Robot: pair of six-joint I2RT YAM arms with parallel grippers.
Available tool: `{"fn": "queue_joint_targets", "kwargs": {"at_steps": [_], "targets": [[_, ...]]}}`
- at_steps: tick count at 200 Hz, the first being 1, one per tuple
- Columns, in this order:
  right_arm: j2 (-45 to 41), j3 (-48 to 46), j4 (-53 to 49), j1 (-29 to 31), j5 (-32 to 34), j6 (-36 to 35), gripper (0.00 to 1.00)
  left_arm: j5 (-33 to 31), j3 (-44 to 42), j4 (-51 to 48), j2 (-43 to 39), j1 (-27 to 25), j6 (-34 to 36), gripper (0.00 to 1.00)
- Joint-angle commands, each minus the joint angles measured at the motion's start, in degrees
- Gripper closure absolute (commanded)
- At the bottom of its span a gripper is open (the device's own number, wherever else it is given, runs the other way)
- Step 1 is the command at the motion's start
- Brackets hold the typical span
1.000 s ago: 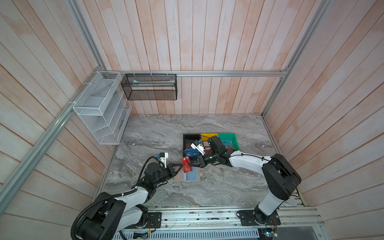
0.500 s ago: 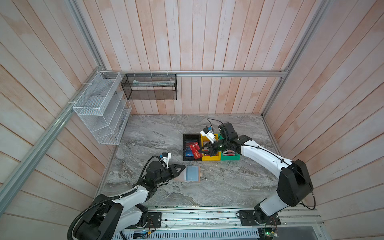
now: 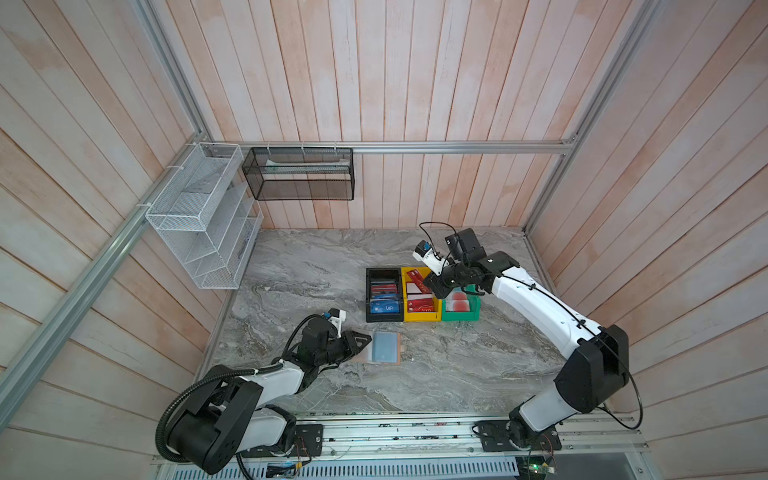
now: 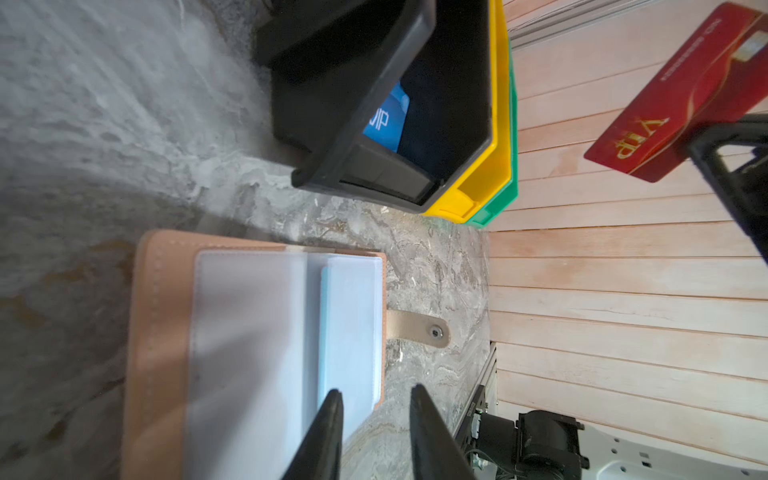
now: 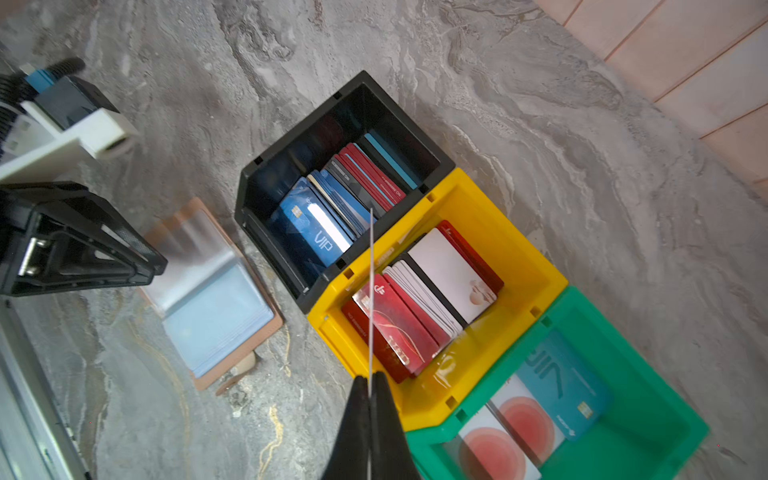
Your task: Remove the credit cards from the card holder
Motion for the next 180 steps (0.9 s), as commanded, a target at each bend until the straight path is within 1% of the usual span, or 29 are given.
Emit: {"fn": "queue_joint_targets", "kwargs": {"at_steps": [1, 21, 51, 77, 105, 145, 180], "targets": [[-1.4, -1.3, -1.1, 0.1, 7.1, -8.6, 1.00, -0.3, 1.4, 0.4, 1.0, -0.2, 1.5, 0.69], [-2.5, -3.5, -0.1, 0.1, 10.0, -13.1, 1.00, -0.6, 1.6, 0.0, 1.2, -0.2, 1.7, 0.69], [-3.4, -6.8, 2.1, 0.2, 9.6, -16.5, 1.00, -0.8, 2.1, -0.8, 1.4, -0.2, 1.9, 0.69], [-1.8, -8.6, 3.4, 1.3, 9.8, -17.8, 1.00, -0.9, 2.0, -0.8, 1.8, -0.2, 1.9, 0.69], [0.9, -8.5, 3.3, 2.5, 9.8, -18.6, 1.00, -0.8, 1.9, -0.7, 2.5, -0.2, 1.9, 0.69], [4.9, -7.7, 1.9, 3.4, 12.1, -19.0, 1.00, -0.7, 2.4, -0.4, 3.6, -0.2, 2.2, 0.69], [6.6, -8.2, 2.4, 3.4, 13.4, -19.3, 1.00, -0.6, 2.7, -0.2, 4.8, -0.2, 2.4, 0.69]]}}
